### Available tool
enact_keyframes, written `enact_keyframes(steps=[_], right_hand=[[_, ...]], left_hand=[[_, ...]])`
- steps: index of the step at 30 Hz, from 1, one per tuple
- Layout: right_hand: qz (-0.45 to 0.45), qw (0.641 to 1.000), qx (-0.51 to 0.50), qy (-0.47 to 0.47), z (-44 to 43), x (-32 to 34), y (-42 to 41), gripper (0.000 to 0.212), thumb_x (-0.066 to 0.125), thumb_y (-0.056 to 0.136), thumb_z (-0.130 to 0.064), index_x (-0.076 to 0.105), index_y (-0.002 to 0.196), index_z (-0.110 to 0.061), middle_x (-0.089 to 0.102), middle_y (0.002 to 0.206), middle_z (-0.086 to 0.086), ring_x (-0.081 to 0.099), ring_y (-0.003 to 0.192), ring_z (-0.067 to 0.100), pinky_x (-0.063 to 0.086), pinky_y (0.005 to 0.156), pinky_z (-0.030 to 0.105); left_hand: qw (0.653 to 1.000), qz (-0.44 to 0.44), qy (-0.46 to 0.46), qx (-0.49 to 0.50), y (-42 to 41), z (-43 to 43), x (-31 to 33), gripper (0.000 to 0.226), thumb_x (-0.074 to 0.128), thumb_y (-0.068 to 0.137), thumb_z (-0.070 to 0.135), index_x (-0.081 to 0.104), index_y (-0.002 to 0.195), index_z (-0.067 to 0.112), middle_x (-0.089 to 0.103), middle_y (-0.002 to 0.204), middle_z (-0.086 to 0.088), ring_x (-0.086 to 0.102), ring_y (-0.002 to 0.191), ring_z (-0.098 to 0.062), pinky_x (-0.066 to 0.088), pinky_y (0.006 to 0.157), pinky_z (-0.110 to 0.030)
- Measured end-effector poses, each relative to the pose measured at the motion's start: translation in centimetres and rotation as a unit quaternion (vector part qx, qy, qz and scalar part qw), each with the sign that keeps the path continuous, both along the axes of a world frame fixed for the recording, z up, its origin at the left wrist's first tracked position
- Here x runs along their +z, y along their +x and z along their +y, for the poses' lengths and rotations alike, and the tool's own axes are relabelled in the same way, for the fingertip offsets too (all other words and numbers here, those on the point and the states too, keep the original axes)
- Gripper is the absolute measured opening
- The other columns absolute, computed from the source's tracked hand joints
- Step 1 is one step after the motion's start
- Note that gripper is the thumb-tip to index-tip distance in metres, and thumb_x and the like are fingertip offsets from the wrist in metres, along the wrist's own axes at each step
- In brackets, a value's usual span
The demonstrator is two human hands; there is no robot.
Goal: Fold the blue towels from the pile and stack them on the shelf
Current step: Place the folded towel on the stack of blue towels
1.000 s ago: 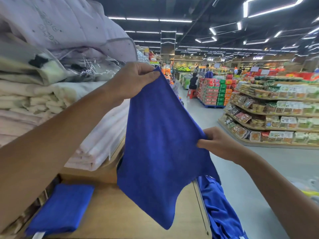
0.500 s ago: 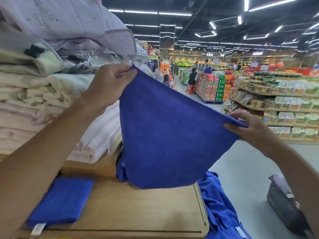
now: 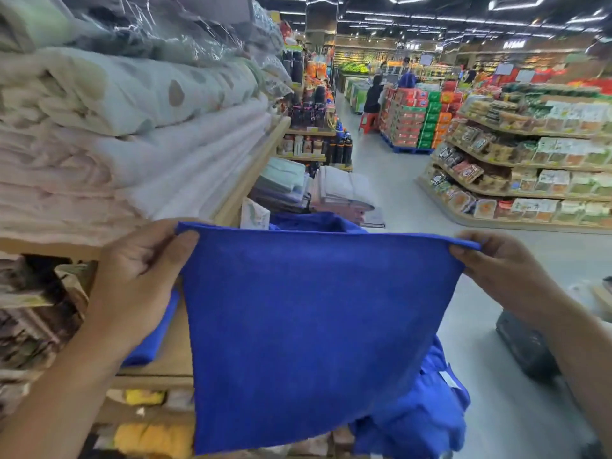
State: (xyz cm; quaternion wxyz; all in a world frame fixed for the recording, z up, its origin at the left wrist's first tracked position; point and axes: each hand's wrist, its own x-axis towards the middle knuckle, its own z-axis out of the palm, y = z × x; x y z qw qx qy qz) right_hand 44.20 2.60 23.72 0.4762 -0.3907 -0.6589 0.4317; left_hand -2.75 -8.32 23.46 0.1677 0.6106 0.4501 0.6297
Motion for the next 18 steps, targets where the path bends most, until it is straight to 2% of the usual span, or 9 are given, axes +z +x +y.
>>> enact_keyframes(steps=[2,5,8,12,15,18], right_hand=[[-0.002,1.0,0.008,0.002,-0.5,-1.2,-0.7,0.046,0.088,0.07,-0.05,0.076,0.095,-0.014,0.073,0.088,0.0,0.066,0.082,0.01,0.055,0.077,0.019],[0.007,0.999,0.031,-0.01,-1.0,-2.6,-2.1,0.018,0.078,0.078,-0.023,0.077,0.095,-0.022,0.077,0.088,-0.002,0.069,0.08,0.006,0.055,0.075,0.015],[0.022,0.997,0.063,-0.034,-1.5,-3.6,-3.3,0.031,0.076,0.074,-0.007,0.077,0.1,-0.024,0.078,0.091,0.003,0.071,0.083,0.01,0.056,0.076,0.018],[-0.021,0.996,0.068,-0.058,-2.1,-4.5,-4.6,0.038,0.075,0.078,0.008,0.076,0.107,-0.017,0.077,0.094,0.004,0.072,0.085,0.013,0.057,0.076,0.02],[-0.028,0.989,0.084,-0.12,-2.8,-4.7,-4.8,0.027,0.078,0.074,0.002,0.078,0.097,-0.011,0.077,0.092,0.009,0.073,0.083,0.015,0.058,0.073,0.021],[0.02,0.966,0.147,-0.213,-3.3,-4.3,-4.4,0.014,0.083,0.072,-0.013,0.074,0.083,-0.011,0.07,0.079,0.008,0.069,0.072,0.016,0.059,0.067,0.025]], left_hand=[[0.999,-0.026,-0.035,-0.019,-0.9,-0.2,-2.2,0.034,0.062,0.095,0.054,0.074,0.11,0.026,0.074,0.087,0.013,0.062,0.077,0.004,0.048,0.064,-0.01],[0.992,-0.066,-0.098,-0.052,-2.3,0.1,-5.1,0.043,0.067,0.091,0.057,0.074,0.117,0.023,0.077,0.105,0.004,0.068,0.096,-0.006,0.055,0.079,-0.017],[0.981,-0.114,-0.145,-0.054,-3.2,0.2,-7.1,0.051,0.073,0.082,0.061,0.074,0.118,0.024,0.076,0.115,-0.001,0.07,0.105,-0.01,0.058,0.086,-0.023],[0.962,-0.173,-0.199,-0.063,-3.9,-0.1,-8.4,0.037,0.073,0.08,0.045,0.078,0.109,0.024,0.077,0.11,-0.005,0.073,0.095,-0.011,0.06,0.076,-0.023],[0.941,-0.209,-0.243,-0.108,-4.7,-0.8,-8.8,0.033,0.065,0.087,0.028,0.075,0.11,0.008,0.077,0.101,-0.01,0.073,0.084,-0.012,0.06,0.067,-0.024],[0.916,-0.248,-0.273,-0.156,-5.8,-2.1,-8.1,0.022,0.061,0.091,0.024,0.078,0.1,0.012,0.076,0.087,-0.006,0.072,0.071,-0.01,0.058,0.06,-0.021]])
